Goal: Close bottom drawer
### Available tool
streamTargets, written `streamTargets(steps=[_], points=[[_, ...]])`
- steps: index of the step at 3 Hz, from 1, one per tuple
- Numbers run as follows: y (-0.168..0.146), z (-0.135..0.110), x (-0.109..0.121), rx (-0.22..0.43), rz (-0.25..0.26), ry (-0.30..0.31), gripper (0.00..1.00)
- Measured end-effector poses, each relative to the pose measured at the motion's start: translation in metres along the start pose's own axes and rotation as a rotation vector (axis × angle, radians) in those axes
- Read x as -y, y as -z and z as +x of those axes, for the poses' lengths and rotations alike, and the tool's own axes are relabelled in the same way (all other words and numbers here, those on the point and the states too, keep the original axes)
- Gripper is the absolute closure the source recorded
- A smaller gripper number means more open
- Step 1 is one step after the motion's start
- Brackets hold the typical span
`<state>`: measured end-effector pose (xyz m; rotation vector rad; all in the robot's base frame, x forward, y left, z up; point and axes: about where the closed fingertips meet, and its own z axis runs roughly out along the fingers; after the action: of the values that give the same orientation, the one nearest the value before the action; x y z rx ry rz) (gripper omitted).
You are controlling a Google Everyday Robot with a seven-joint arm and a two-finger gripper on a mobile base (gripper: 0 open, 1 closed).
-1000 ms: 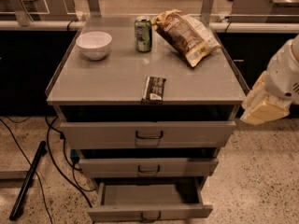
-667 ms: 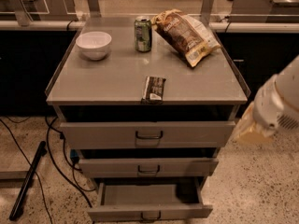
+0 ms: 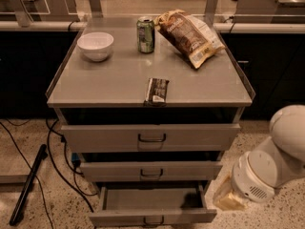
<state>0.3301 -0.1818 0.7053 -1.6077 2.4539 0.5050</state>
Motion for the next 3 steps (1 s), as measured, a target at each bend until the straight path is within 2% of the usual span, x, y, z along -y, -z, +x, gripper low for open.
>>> streamTargets(steps=[1,2,3], points=[[-0.001,0.002,-0.002,-0.008,-0.004,-0.002,1.0],[-0.021,0.017,0.004,-0.02,-0.005,-0.013,1.0],[-0.069,0.052,0.011,-0.013,0.054,0.014,1.0]])
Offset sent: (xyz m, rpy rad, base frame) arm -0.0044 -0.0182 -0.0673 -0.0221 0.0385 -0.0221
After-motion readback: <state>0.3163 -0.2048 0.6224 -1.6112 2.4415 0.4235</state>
